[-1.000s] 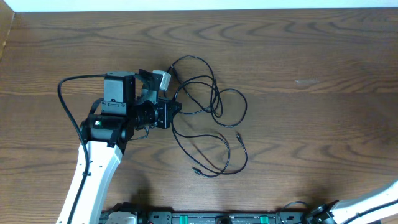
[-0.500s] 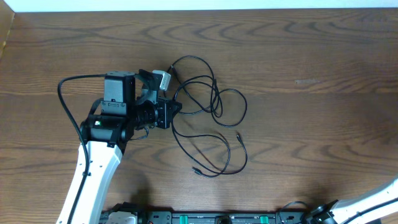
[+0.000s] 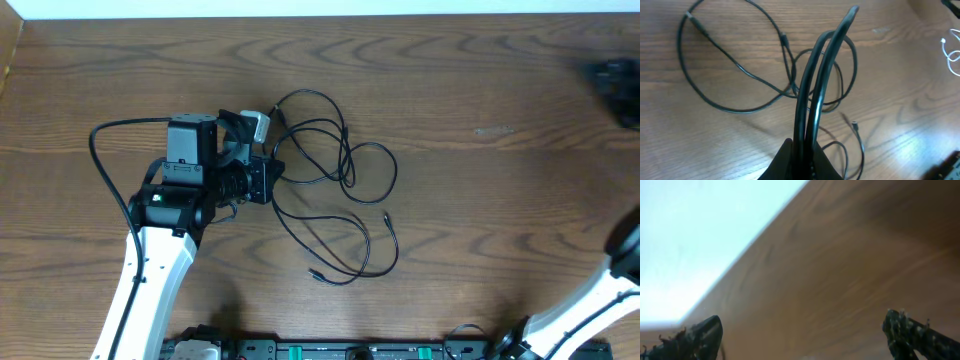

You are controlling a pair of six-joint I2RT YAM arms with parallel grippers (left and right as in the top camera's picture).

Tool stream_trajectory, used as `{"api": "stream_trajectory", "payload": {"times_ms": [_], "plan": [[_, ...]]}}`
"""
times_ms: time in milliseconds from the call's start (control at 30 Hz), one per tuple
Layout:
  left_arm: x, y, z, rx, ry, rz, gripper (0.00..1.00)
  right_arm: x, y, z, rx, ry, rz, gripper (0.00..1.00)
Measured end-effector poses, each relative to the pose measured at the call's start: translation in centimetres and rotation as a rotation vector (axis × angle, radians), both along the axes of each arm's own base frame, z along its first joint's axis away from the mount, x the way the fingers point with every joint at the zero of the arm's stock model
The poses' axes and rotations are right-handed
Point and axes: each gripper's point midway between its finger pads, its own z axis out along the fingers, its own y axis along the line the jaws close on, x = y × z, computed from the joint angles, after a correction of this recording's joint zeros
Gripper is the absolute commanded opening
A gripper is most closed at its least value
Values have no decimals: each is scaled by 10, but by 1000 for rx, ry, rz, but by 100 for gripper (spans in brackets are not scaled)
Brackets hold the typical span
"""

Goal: Untangle cables
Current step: 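Reach the right gripper back and grasp a black cable near the left gripper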

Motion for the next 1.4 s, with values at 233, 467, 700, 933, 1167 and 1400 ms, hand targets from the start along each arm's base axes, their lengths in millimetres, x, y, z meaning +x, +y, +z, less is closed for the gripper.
{"api": "stream_trajectory", "payload": {"times_ms": [233,467,700,933,1167,1400], "plan": [[1,-16,15,-87,-45,-69,7,-8,158,-32,-88,145,400,99],[4,-25,27,-142,-94,-116,8,-47,289,-44,-143,198,768,99],[11,-14,22,-85,-102,-60,8,-91,378,-50,-204,220,1015,89],[18,-2,16,-22,-111,-2,7,-128,395,-66,-340,315,1138,92],[22,5,13,17,-117,28,8,-164,388,-74,-429,425,1255,87],[23,6,13,26,-120,33,7,-169,406,-43,-480,292,1320,88]]}}
